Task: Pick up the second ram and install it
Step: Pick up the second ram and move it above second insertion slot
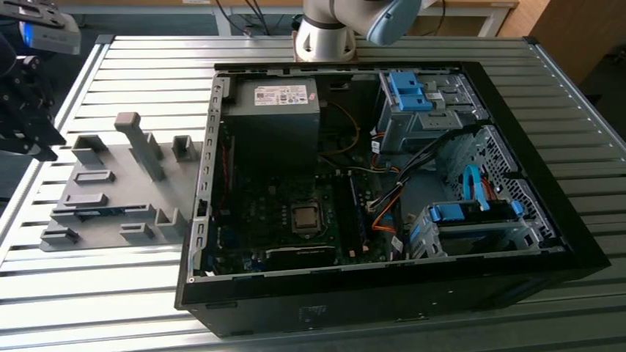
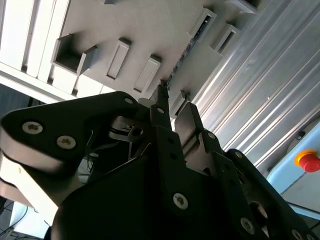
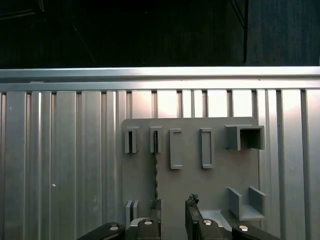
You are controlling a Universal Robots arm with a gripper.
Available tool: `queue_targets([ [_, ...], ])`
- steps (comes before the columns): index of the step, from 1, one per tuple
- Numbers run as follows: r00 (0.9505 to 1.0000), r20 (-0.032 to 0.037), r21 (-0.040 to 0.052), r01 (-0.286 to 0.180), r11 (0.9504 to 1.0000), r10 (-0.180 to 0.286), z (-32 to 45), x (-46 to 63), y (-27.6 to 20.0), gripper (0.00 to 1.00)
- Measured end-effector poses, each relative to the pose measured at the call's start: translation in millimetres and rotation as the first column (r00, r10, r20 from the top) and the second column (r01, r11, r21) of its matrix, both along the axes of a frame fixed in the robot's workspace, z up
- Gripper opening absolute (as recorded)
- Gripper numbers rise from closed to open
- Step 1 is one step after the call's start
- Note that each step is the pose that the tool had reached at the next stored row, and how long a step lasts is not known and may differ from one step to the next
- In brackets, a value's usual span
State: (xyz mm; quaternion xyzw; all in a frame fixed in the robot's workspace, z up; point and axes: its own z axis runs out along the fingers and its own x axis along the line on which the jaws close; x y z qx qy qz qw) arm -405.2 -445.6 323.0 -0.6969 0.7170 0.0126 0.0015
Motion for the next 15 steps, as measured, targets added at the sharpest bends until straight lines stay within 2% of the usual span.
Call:
queue_targets([
  [4,1.0000,0.0001,0.0000,0.000,1.0000,0.000,-2.4,0.0,-0.7,0.33],
  [10,1.0000,0.0004,0.0000,0.000,1.0000,0.000,-10.0,-0.1,-2.5,0.33],
  [15,1.0000,0.0003,-0.0001,0.000,1.0000,0.000,-11.7,0.0,-2.5,0.33],
])
